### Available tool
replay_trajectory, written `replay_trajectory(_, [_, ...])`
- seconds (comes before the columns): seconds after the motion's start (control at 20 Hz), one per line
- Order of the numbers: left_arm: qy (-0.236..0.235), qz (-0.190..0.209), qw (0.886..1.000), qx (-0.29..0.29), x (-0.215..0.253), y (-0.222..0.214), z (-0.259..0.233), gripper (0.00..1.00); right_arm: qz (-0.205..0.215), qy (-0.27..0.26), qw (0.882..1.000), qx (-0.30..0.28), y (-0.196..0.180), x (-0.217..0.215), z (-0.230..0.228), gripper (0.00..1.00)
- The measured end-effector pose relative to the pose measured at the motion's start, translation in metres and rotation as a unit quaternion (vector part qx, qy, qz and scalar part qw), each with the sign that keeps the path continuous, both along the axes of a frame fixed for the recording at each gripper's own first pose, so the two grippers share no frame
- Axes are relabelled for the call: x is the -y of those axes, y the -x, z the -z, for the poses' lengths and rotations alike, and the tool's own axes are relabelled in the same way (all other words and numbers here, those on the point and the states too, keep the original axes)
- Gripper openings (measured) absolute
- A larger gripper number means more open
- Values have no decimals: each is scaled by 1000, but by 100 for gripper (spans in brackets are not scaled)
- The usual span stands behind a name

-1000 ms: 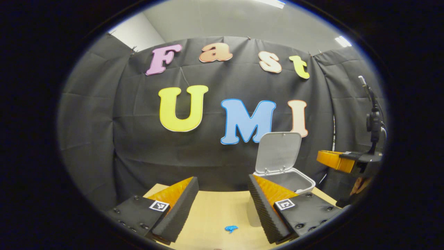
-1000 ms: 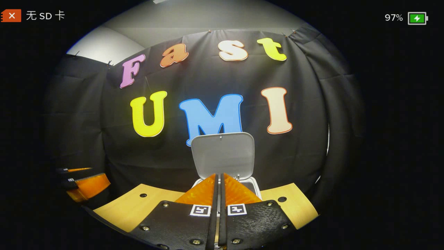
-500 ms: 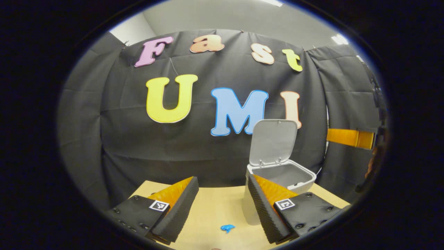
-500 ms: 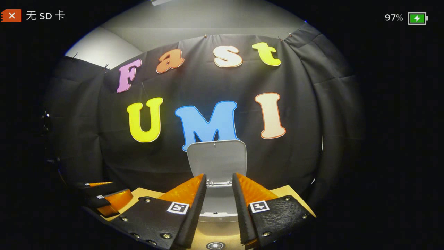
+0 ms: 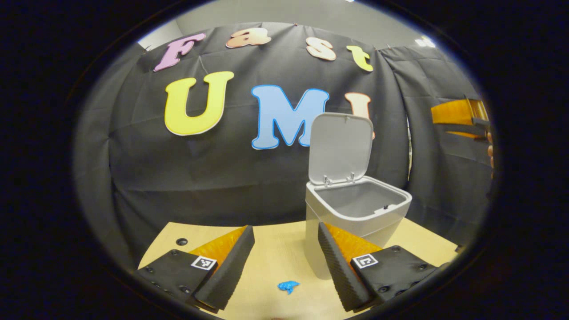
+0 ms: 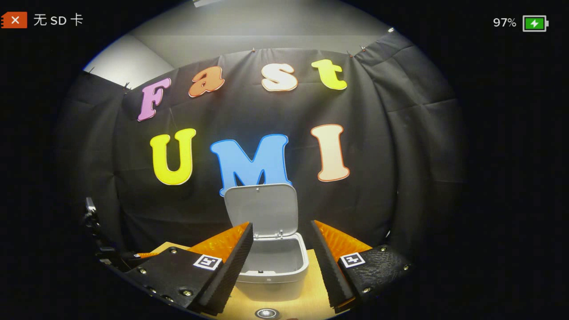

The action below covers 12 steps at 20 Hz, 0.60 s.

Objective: Press the lid of the desktop garbage bin to open it, pick up the crumpled paper on the desktop and throw it into the bin, then pick up the pop can on the desktop and drop it into the bin, and finally close the garbage bin lid.

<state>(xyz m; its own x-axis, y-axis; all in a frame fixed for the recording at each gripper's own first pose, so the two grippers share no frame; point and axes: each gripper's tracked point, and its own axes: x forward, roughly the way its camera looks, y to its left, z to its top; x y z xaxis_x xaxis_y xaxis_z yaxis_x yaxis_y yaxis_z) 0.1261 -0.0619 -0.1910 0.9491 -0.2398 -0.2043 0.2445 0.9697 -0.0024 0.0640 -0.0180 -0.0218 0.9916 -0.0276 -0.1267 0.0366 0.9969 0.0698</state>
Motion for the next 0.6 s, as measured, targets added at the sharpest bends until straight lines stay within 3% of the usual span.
replay_trajectory(0.05, [2, 2, 1000, -7, 0, -4, 10, 96, 8, 2, 1000, -2, 1, 5, 0, 82])
replay_trajectory(0.2, [4, 6, 999, -32, -1, -16, 46, 95, 31, 11, 999, -15, 4, 18, 5, 82])
replay_trajectory(0.45, [1, 29, 997, -68, 5, -32, 97, 96, 56, 23, 998, -34, 7, 30, 17, 83])
replay_trajectory(0.6, [4, 43, 995, -87, 17, -38, 127, 96, 71, 17, 996, -48, 9, 38, 25, 89])
